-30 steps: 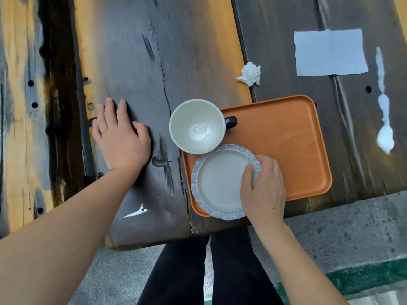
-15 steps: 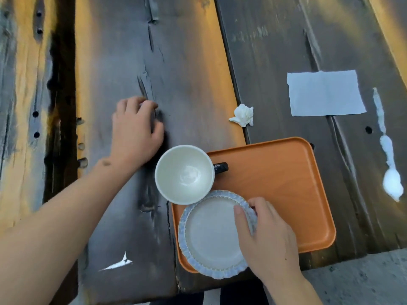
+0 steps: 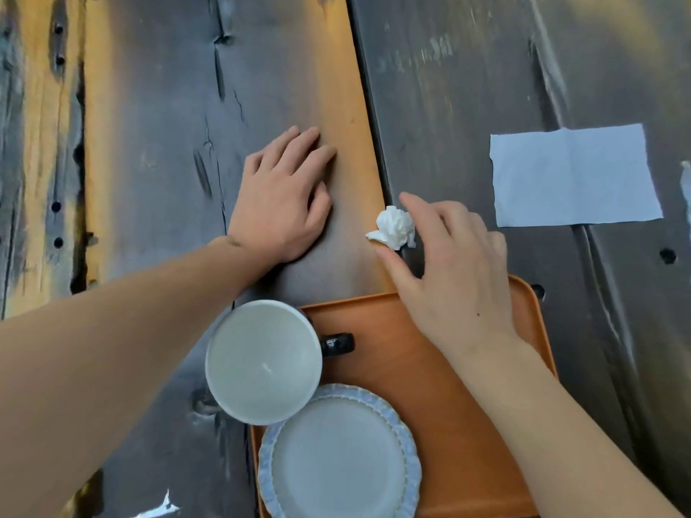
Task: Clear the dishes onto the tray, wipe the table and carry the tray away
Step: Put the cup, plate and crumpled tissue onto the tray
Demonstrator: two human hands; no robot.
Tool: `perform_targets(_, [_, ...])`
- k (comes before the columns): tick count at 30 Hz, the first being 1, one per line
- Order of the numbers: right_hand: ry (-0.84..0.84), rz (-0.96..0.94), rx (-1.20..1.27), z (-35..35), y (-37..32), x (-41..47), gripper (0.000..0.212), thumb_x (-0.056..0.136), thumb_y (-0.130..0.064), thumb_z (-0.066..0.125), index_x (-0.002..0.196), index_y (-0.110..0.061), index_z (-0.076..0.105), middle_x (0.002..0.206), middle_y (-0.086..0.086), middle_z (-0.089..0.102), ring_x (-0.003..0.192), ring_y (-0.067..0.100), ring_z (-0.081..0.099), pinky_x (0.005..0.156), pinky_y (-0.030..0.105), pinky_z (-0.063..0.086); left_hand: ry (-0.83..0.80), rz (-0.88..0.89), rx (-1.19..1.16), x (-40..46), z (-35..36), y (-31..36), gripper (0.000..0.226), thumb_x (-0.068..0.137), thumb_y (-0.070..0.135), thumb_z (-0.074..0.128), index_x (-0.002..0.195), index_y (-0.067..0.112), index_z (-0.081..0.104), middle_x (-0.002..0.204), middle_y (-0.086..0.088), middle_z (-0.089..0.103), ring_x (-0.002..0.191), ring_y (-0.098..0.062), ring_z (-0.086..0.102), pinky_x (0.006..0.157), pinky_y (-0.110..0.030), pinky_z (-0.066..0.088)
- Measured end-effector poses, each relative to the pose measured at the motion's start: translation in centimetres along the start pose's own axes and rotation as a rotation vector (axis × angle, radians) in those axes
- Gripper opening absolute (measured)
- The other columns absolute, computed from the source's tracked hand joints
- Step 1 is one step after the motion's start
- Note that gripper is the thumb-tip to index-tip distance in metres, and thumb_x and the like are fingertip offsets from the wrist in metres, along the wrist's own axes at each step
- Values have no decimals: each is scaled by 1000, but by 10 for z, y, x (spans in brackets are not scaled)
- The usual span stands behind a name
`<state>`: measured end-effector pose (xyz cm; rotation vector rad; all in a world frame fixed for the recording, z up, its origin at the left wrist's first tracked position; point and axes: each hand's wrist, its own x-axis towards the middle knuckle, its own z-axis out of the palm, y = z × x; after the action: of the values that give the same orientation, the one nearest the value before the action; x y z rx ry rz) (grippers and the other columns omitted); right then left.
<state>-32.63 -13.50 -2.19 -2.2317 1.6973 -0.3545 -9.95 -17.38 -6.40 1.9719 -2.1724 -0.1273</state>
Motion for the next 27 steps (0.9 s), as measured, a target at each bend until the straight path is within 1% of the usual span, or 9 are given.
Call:
perform_targets(2, [-54, -38, -29, 6, 1, 17, 57, 90, -53, 59, 142, -30, 48, 115, 0, 56, 100, 24, 53, 80, 44, 44, -12, -3, -1, 2, -1, 1, 52, 93, 30, 43, 142, 18, 54, 156, -5, 47, 146, -29, 39, 110, -44, 31])
perform_targets(3, [-82, -55, -5, 9, 2, 23, 55, 90, -50, 61, 140, -29, 51, 112, 2, 54, 97, 25, 53, 80, 45, 46, -24, -4, 0, 1, -2, 2, 52, 93, 30, 43, 142, 18, 54, 156, -5, 47, 147, -29, 38, 110, -44, 31])
perform_targets(5, [-118, -66, 90, 11, 4, 34, 40, 92, -39, 64, 128, -23, 60, 104, 5, 51, 91, 26, 53, 77, 46, 51, -39, -9, 6, 2, -3, 2, 53, 92, 31, 42, 143, 18, 54, 157, -5, 45, 147, -29, 37, 110, -44, 30])
perform_targets(7, [-149, -57, 154, 9, 6, 42, 22, 96, -30, 59, 115, -19, 64, 98, 4, 50, 83, 25, 54, 72, 45, 53, -43, -11, 10, 3, -5, 2, 54, 92, 31, 42, 142, 17, 54, 157, -6, 45, 147, -30, 37, 110, -44, 30])
perform_targets(9, [-155, -57, 182, 7, 9, 46, 17, 99, -28, 54, 108, -18, 64, 95, 3, 51, 79, 23, 54, 68, 43, 53, -42, -9, 16, 4, -5, 2, 54, 91, 31, 42, 142, 17, 55, 157, -7, 46, 147, -30, 38, 109, -44, 31])
perform_targets(13, [-146, -61, 249, 8, 15, 47, 17, 100, -24, 53, 100, -16, 67, 92, 3, 55, 77, 23, 56, 68, 42, 52, -42, -2, 31, 4, -5, 2, 54, 91, 30, 43, 141, 16, 56, 156, -9, 46, 147, -31, 38, 108, -45, 32])
perform_targets(16, [-164, -47, 301, 9, 14, 43, 21, 100, -23, 49, 97, -13, 67, 91, 3, 54, 75, 23, 56, 67, 42, 51, -42, -2, 36, 4, -5, 2, 54, 91, 30, 44, 141, 16, 56, 157, -9, 46, 147, -31, 38, 108, -45, 32])
perform_targets(22, [-196, -27, 315, 6, 9, 40, 22, 103, -19, 44, 89, -8, 57, 87, 5, 45, 68, 23, 48, 61, 43, 47, -48, -1, 44, 4, -5, 2, 54, 91, 29, 43, 142, 16, 55, 157, -9, 45, 147, -32, 37, 108, -46, 32])
perform_targets(27, [-214, -41, 299, 3, 4, 35, 26, 103, -24, 43, 85, -9, 53, 81, 3, 42, 66, 22, 46, 58, 41, 46, -38, 0, 39, -2, -6, 1, 54, 91, 29, 42, 141, 16, 55, 156, -8, 46, 147, -31, 38, 109, -47, 34])
